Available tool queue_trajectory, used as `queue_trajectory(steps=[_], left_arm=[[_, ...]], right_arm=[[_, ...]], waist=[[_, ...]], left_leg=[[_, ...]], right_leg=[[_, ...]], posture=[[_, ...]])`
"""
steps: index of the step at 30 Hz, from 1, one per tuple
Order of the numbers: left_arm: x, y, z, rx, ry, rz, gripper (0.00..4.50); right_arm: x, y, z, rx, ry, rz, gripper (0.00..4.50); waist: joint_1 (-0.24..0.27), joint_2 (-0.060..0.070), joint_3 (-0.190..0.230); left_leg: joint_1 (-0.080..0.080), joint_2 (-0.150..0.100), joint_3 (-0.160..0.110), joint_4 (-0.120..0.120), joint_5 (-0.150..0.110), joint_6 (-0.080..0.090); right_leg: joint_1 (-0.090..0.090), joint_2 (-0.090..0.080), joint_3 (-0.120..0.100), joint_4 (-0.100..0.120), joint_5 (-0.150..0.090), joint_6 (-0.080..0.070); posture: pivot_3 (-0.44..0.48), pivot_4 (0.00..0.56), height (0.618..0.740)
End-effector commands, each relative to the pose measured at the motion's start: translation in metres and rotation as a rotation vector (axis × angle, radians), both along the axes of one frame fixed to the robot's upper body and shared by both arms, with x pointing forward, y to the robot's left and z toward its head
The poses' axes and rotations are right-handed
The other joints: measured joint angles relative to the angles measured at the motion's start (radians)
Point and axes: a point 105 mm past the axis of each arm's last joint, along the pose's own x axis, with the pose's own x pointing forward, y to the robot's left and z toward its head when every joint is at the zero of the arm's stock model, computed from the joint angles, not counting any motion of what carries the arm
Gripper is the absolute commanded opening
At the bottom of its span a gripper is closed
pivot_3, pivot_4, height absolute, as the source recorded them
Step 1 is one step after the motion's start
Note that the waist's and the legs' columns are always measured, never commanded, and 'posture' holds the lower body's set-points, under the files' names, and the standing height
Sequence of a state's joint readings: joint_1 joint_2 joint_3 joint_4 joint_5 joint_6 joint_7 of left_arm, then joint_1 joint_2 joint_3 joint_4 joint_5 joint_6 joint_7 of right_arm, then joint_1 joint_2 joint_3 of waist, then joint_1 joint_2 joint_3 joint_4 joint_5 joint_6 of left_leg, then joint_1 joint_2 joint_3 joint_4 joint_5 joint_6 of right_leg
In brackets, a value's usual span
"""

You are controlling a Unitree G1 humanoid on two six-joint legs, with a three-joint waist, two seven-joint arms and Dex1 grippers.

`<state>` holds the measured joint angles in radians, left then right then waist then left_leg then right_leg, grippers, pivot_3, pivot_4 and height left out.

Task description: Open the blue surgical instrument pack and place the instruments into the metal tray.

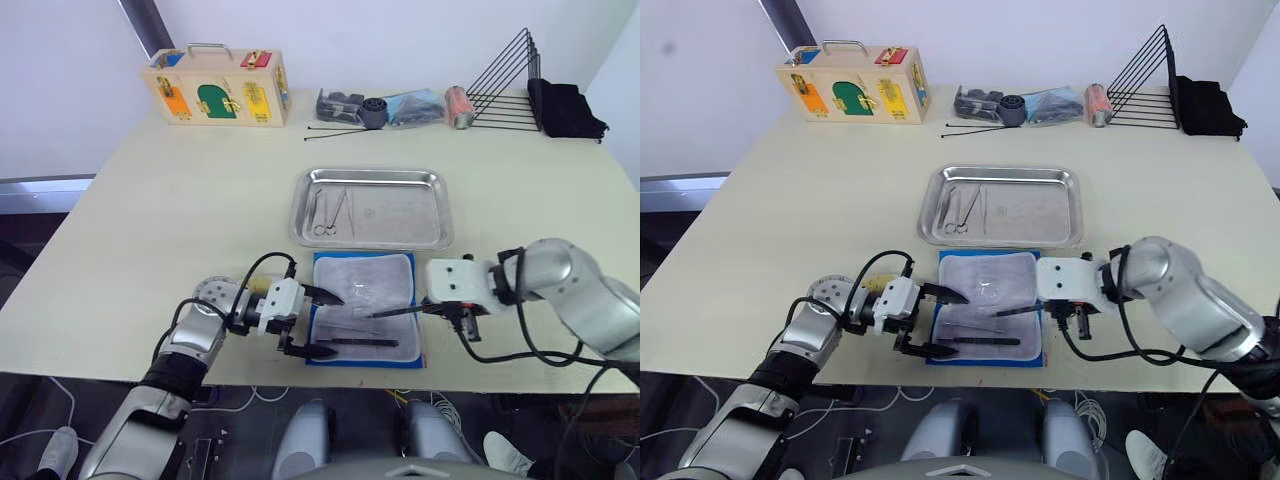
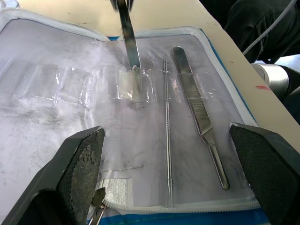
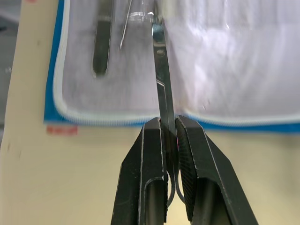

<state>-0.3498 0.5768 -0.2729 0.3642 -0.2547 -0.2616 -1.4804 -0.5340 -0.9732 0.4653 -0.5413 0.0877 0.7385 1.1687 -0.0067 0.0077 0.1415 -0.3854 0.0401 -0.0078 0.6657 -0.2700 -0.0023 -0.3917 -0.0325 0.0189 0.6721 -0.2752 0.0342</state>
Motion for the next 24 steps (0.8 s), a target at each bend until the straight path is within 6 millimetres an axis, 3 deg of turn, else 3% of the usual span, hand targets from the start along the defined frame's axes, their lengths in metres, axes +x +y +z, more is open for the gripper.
queue_trajectory(steps=[1, 7, 12, 18, 24], left_arm=[[-0.013, -0.001, -0.028, 0.072, 0.113, -0.005, 4.50], [-0.013, -0.001, -0.028, 0.069, 0.111, -0.004, 4.50], [-0.013, -0.002, -0.028, 0.066, 0.110, -0.003, 4.50], [-0.012, -0.003, -0.029, 0.064, 0.108, 0.002, 4.50], [-0.012, -0.005, -0.029, 0.059, 0.105, 0.004, 4.50]], right_arm=[[-0.004, -0.009, 0.020, -0.002, -0.049, 0.037, 0.06], [0.011, -0.026, 0.039, 0.053, -0.101, -0.014, 0.06], [0.042, -0.021, 0.049, 0.319, -0.106, -0.185, 0.06], [0.084, -0.002, 0.060, 0.606, -0.109, -0.430, 0.06], [0.112, 0.022, 0.056, 0.719, -0.086, -0.632, 0.06]], waist=[[0.001, 0.000, 0.000], [0.000, 0.000, 0.000], [0.001, -0.001, 0.001], [0.002, 0.000, 0.000], [0.008, 0.000, 0.000]], left_leg=[[0.000, 0.000, 0.000, 0.000, 0.000, 0.000], [0.000, 0.000, 0.001, -0.001, 0.000, 0.000], [0.000, 0.000, 0.001, -0.001, 0.000, 0.000], [0.000, 0.000, 0.001, -0.001, 0.000, 0.000], [-0.001, -0.001, 0.001, -0.001, 0.000, 0.000]], right_leg=[[0.000, 0.000, 0.000, 0.000, 0.000, 0.000], [0.000, 0.000, 0.000, -0.001, 0.000, 0.000], [0.000, 0.000, 0.001, -0.001, 0.000, 0.000], [0.000, 0.000, 0.001, -0.001, 0.000, 0.000], [0.000, 0.000, 0.001, 0.000, 0.000, 0.000]], posture=[[0.000, 0.150, 0.740], [0.000, 0.150, 0.740], [0.000, 0.150, 0.740], [0.000, 0.150, 0.740], [0.000, 0.150, 0.740]])
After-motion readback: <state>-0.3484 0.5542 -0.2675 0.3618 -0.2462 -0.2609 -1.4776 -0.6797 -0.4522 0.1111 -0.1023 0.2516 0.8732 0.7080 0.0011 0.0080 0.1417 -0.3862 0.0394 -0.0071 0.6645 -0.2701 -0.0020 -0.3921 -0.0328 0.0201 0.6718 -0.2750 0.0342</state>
